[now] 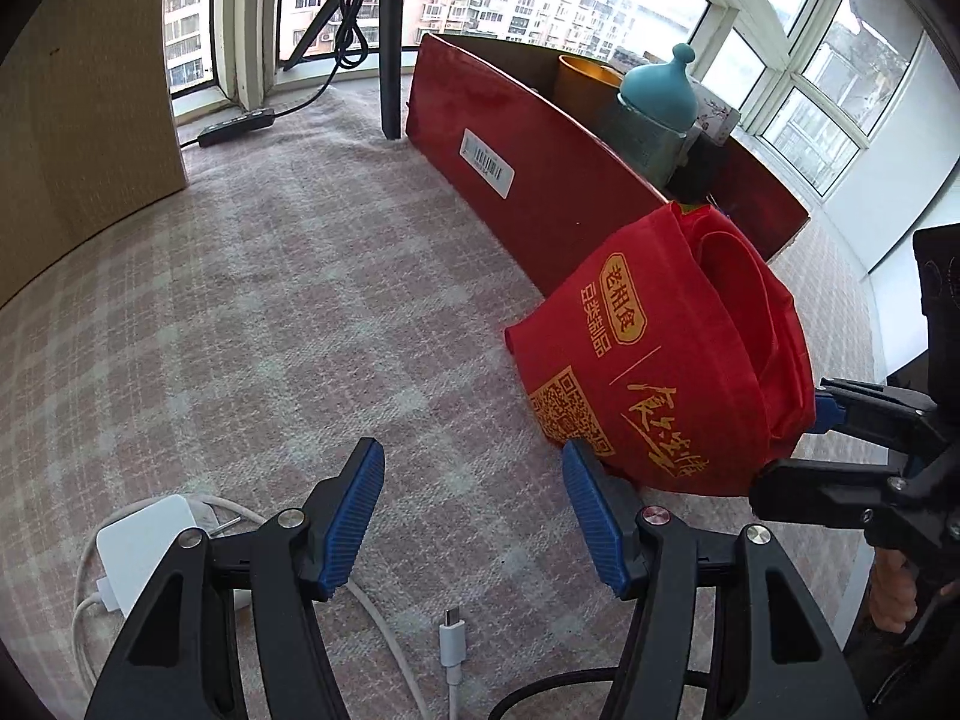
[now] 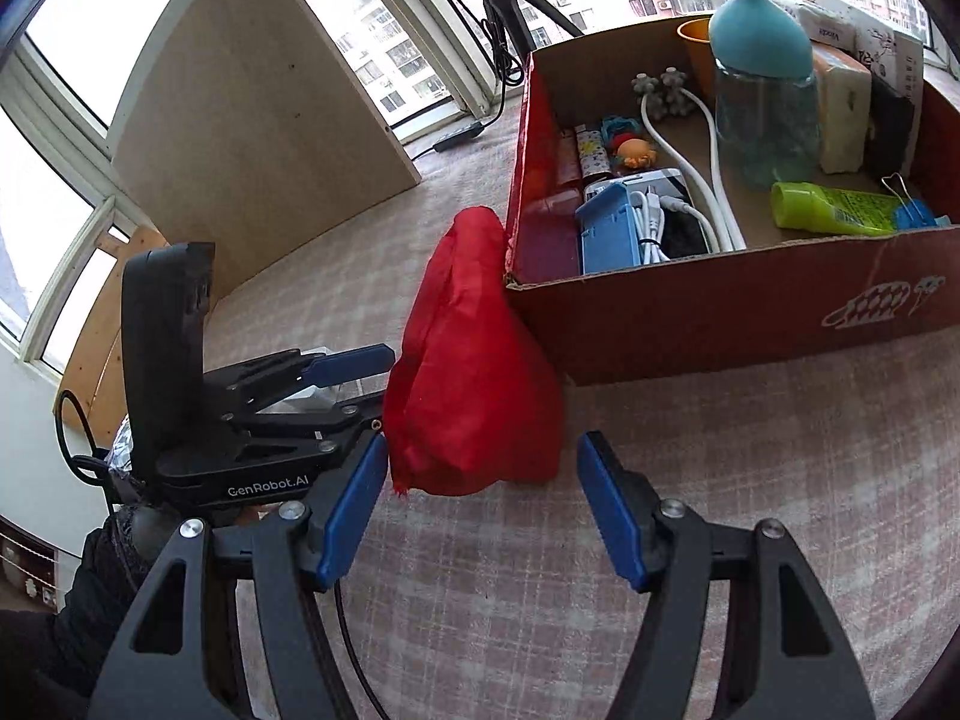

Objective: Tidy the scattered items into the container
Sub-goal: 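Withdraw the right tool from the box toward the red cloth bag, then close the right gripper on the red cloth bag, then lift the red bag over the box and lower it inside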

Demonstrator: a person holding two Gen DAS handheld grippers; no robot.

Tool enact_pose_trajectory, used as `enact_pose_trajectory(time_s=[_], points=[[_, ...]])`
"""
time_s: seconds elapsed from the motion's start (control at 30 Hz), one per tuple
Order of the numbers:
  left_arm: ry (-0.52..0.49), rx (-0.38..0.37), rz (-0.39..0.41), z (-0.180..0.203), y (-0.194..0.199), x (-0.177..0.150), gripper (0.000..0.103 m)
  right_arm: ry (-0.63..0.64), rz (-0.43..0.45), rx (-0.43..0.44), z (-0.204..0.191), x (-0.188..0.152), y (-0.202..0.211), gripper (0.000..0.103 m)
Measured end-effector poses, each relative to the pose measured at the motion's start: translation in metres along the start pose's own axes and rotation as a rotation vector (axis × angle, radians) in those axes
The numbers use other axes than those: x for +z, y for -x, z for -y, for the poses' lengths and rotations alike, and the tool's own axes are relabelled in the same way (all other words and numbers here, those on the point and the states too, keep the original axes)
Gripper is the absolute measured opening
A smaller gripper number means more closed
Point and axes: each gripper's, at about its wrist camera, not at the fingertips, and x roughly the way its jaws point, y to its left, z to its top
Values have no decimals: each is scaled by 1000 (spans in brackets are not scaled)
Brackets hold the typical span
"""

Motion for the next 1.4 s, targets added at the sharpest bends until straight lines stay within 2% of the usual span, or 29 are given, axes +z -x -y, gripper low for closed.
enact_pose_trajectory(time_s=[0.13, 0.27, 0.33, 0.43, 0.57, 0.7, 0.83, 0.9, 0.97, 1.07, 1.13, 1.23, 1.4], points=[[-20, -18, -3, 2, -4, 2, 57, 18, 3, -39, -6, 0, -8, 64], [-24, -27, 1, 1, -4, 4, 57, -27, -25, -12, 7, 3, -13, 64], [-24, -29, 9, 0, -2, 5, 57, -48, -36, 13, 12, 7, -15, 44], [-12, -32, 31, -2, 7, 5, 57, -49, -45, 7, 14, 12, -13, 34], [12, -27, 60, -6, 22, 3, 57, -68, -61, 46, 16, 18, -5, 30], [36, -9, 104, -13, 47, 0, 57, -78, -59, 120, 11, 30, 14, 28], [65, 14, 149, -25, 73, -3, 57, -65, 13, 134, 7, 57, 48, 27], [78, 26, 169, -32, 85, -5, 57, -51, 80, 91, 9, 78, 66, 27], [90, 36, 185, -37, 95, -6, 57, -13, 157, -20, 12, 101, 79, 27], [101, 44, 203, -41, 103, -7, 57, 8, 203, -132, 26, 132, 78, 27], [109, 50, 215, -45, 108, -7, 57, 0, 198, -206, 41, 149, 64, 27], [118, 54, 225, -47, 112, -7, 57, -47, 150, -232, 63, 165, 40, 27], [131, 55, 221, -49, 111, -10, 57, -33, 102, -284, 74, 167, 11, 27]])
